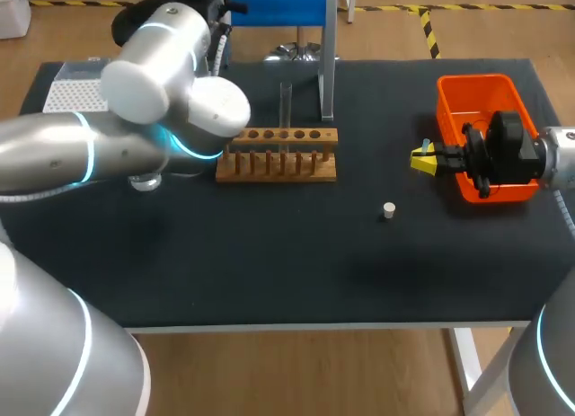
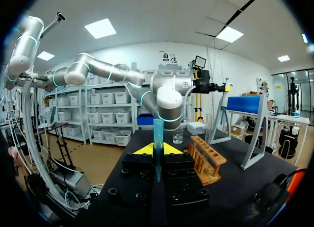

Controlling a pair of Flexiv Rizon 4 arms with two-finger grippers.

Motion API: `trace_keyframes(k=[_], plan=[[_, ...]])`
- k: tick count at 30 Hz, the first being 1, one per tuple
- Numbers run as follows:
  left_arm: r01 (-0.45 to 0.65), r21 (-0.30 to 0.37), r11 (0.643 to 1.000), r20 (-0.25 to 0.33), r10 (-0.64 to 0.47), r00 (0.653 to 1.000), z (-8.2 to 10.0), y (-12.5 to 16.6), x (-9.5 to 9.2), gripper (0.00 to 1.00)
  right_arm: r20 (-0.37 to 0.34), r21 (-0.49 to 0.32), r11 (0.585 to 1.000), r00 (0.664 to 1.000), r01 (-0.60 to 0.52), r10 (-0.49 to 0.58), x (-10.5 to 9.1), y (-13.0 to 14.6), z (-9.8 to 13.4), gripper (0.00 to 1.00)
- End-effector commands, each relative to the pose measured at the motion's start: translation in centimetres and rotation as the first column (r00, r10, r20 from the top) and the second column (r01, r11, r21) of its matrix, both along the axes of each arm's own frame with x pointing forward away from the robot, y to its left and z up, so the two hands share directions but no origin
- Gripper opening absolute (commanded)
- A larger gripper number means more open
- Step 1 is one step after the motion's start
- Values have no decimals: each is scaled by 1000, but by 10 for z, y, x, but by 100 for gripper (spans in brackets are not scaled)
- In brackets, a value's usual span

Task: Invert the test tube, pick up the pipette, mount the tip to pipette, aspirate from beaker and dispense into the tube, eject the tip, return the pipette, and cap with the stopper.

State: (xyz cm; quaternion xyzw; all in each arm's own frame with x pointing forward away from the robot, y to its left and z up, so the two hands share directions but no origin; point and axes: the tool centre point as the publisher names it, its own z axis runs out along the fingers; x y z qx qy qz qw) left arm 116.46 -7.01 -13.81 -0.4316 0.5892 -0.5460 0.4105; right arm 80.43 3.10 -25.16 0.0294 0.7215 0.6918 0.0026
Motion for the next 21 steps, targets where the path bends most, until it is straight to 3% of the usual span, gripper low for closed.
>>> trace_keyframes(k=[1, 11, 14, 16, 21], plan=[[236, -6, 972, -44, -236, 971, 23, 13, -27, 0, 1, -1, 1000, 1000, 2, -2, -1, 0, 0, 0], [432, -33, 901, -47, -434, 900, 44, -3, -75, 0, 1, -1, 1000, 1000, 2, -2, -1, 0, 0, 0], [526, -53, 849, -51, -529, 847, 50, -7, -93, 0, 1, -1, 1000, 1000, 2, -2, -1, 0, 0, 0], [626, -65, 777, -61, -629, 775, 55, -11, -109, 0, 1, -1, 1000, 1000, 2, -2, -1, 0, 0, 0], [626, -65, 777, -61, -629, 775, 55, -11, -109, 0, 1, -1, 1000, 1000, 2, -2, -1, 0, 0, 0]])
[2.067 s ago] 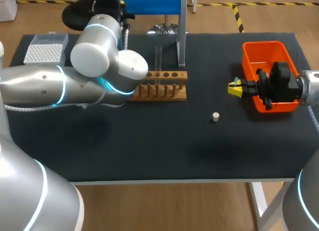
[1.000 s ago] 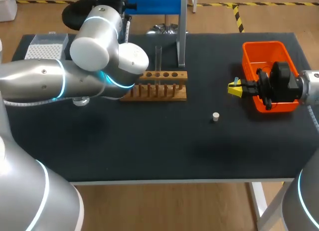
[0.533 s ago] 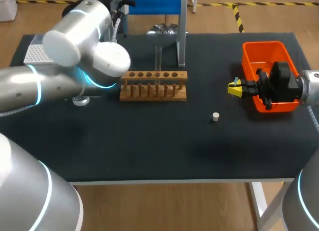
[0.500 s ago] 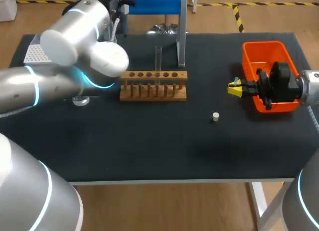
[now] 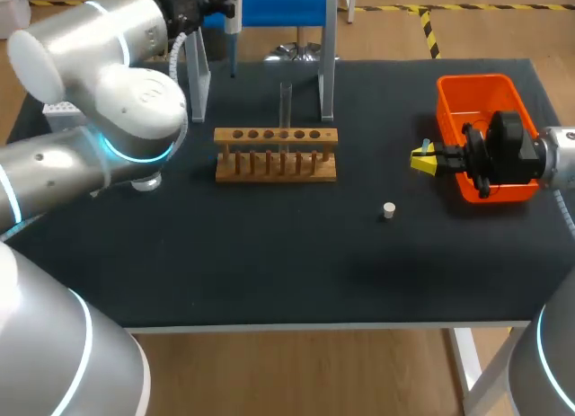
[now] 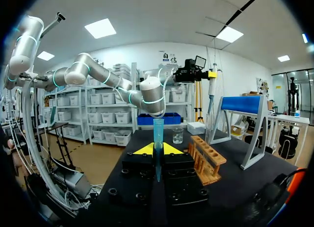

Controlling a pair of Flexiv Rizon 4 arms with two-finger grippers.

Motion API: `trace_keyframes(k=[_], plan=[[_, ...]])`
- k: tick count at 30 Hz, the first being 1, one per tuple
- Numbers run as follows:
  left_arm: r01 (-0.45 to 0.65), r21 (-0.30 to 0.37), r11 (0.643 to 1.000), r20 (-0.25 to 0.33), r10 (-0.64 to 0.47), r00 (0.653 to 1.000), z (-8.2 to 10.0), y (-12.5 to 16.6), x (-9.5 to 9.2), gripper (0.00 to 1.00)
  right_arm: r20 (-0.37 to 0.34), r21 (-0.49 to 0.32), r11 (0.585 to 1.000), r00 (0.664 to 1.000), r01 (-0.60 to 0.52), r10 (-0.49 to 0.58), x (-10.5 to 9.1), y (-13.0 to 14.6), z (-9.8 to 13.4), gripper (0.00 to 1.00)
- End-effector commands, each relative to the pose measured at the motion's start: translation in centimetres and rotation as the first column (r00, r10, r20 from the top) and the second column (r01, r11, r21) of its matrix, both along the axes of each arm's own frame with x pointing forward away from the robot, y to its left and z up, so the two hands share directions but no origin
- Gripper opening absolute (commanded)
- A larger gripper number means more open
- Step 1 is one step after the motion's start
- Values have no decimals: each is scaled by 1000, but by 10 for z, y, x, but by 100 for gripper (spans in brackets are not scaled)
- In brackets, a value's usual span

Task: Invert the test tube, pick up the pipette, mount the tip to pipette, aspirate from beaker and dispense into the tube, eject the tip, return the pipette, and cap with the stopper.

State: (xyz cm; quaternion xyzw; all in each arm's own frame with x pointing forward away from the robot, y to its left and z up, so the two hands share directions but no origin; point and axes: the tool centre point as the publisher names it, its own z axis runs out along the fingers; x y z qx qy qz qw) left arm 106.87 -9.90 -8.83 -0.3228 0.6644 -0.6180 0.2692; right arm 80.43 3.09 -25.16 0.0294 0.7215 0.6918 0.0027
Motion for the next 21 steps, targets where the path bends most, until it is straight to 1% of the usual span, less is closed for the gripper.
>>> trace_keyframes(k=[1, 14, 15, 16, 17, 18, 20, 21], plan=[[267, -10, 964, -29, -267, 963, 5, 18, -13, 0, 1, -1, 1000, 1000, 2, -2, -1, 0, 0, 0], [267, -10, 964, -29, -267, 963, 5, 18, -13, 0, 1, -1, 1000, 1000, 2, -2, -1, 0, 0, 0], [289, -18, 957, 9, -288, 957, 11, 19, -25, 0, 1, -1, 1000, 1000, 2, -2, -1, 0, 0, 0], [296, -23, 955, 34, -295, 955, 16, 19, -35, 0, 1, -1, 1000, 1000, 2, -2, -1, 0, 0, 0], [297, -22, 955, 39, -296, 954, 18, 19, -41, 0, 1, -1, 1000, 1000, 2, -2, -1, 0, 0, 0], [332, -35, 943, 78, -328, 941, 23, 19, -53, 0, 1, -1, 1000, 1000, 2, -2, -1, 0, 0, 0], [361, -34, 932, 113, -355, 928, 31, 17, -70, 0, 1, -1, 1000, 1000, 2, -2, -1, 0, 0, 0], [381, -36, 924, 121, -375, 919, 35, 16, -77, 0, 1, -1, 1000, 1000, 2, -2, -1, 0, 0, 0]])
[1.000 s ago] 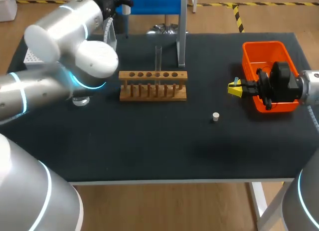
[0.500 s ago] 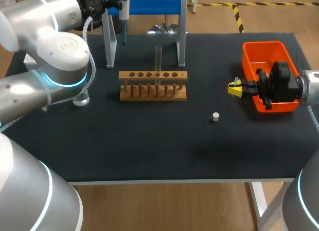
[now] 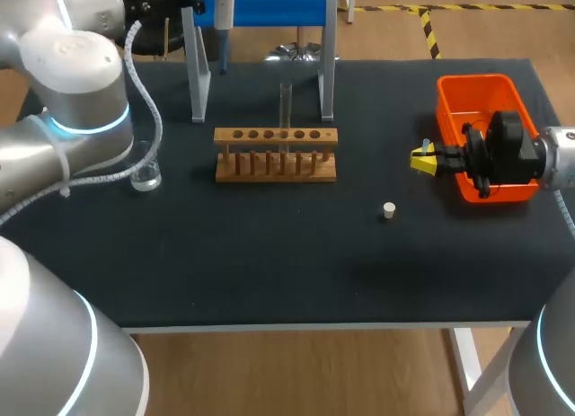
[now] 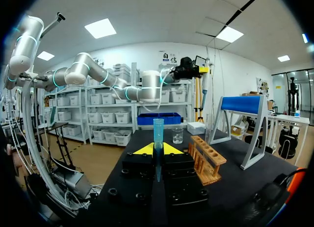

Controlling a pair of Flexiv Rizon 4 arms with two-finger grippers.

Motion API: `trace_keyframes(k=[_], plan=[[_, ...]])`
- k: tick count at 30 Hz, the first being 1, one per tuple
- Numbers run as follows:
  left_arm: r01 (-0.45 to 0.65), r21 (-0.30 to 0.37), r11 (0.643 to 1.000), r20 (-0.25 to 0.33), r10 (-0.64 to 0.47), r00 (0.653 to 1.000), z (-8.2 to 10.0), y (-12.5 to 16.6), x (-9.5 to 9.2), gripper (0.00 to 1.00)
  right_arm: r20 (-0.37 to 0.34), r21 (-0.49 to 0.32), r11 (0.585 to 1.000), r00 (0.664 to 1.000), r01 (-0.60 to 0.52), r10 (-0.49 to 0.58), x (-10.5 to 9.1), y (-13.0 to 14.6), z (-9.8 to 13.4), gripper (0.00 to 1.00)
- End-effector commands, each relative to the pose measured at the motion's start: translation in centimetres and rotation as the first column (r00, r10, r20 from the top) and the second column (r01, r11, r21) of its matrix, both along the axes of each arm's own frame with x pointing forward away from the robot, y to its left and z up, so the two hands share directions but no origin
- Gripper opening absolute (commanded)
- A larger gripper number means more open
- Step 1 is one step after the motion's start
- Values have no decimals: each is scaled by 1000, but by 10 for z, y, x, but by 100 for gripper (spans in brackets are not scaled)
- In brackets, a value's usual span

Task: Invert the test tube, pick up the pipette, mount the tip to pipette, aspirate from beaker and dispense into the tube, eject the tip, return the pipette, and cap with the stopper.

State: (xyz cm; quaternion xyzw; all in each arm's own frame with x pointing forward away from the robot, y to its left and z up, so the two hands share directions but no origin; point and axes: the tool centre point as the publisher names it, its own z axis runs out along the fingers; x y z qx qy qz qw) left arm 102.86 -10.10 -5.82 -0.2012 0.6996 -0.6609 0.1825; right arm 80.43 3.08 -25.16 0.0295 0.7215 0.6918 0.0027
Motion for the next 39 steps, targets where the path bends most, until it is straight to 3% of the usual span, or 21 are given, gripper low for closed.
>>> trace_keyframes(k=[1, 12, 18, 24, 32, 39], plan=[[82, -67, 994, 69, -77, 995, 9, 17, -45, 0, 1, -1, 1000, 1000, 2, -2, -1, 0, 0, 0], [198, -44, 979, 93, -193, 977, 54, -14, -112, 0, 1, -1, 1000, 1000, 2, -2, -1, 0, 0, 0], [224, -50, 973, 119, -217, 969, 68, -41, -137, 0, 1, -1, 1000, 1000, 2, -2, -1, 0, 0, 0], [217, -58, 974, 151, -207, 967, 76, -68, -151, 0, 1, -1, 1000, 1000, 2, -2, -1, 0, 0, 0], [227, -74, 971, 154, -213, 965, 71, -98, -160, 0, 1, -1, 1000, 1000, 2, -2, -1, 0, 0, 0], [233, -69, 970, 147, -221, 964, 72, -106, -164, 0, 1, -1, 1000, 1000, 2, -2, -1, 0, 0, 0]])
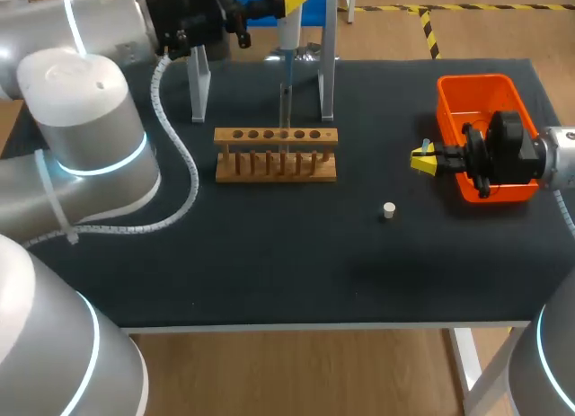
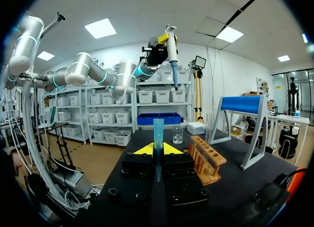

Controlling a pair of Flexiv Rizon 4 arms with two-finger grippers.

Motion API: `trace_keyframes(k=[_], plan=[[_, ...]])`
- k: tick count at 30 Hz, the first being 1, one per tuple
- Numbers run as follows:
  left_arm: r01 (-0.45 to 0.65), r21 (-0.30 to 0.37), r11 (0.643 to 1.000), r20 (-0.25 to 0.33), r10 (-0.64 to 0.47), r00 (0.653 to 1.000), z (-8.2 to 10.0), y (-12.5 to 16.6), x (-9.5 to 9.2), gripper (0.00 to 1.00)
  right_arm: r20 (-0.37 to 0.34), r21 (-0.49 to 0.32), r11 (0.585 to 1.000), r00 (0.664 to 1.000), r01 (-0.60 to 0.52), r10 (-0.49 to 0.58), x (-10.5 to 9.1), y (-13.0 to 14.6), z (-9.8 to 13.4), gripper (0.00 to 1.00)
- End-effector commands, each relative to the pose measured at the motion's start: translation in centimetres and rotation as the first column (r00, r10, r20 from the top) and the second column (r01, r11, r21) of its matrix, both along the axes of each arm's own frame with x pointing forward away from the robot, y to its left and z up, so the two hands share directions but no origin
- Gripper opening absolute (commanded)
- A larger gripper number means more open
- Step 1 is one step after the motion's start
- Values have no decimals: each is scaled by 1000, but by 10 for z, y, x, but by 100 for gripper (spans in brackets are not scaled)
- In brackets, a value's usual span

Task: Invert the test tube, pick up the pipette, mount the tip to pipette, aspirate from beaker and dispense into the tube, eject the tip, return the pipette, and cap with the stopper.

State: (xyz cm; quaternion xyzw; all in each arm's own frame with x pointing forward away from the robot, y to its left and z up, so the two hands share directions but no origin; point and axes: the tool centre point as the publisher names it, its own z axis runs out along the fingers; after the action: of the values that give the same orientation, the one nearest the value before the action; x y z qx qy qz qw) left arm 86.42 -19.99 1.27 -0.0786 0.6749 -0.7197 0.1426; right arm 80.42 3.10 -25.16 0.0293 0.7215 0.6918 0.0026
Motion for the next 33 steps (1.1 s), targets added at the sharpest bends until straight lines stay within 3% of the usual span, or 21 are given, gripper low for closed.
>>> trace_keyframes(k=[1, 5, 33], plan=[[2, -3, 1000, -5, -2, 1000, 1, -7, 1, 0, 1, -1, 1000, 1000, 2, -2, -1, 0, 0, 0], [17, -4, 1000, -28, -17, 999, 2, -7, 0, 0, 1, -1, 1000, 1000, 2, -2, -1, 0, 0, 0], [17, -4, 1000, -28, -17, 999, 2, -7, 0, 0, 1, -1, 1000, 1000, 2, -2, -1, 0, 0, 0]])
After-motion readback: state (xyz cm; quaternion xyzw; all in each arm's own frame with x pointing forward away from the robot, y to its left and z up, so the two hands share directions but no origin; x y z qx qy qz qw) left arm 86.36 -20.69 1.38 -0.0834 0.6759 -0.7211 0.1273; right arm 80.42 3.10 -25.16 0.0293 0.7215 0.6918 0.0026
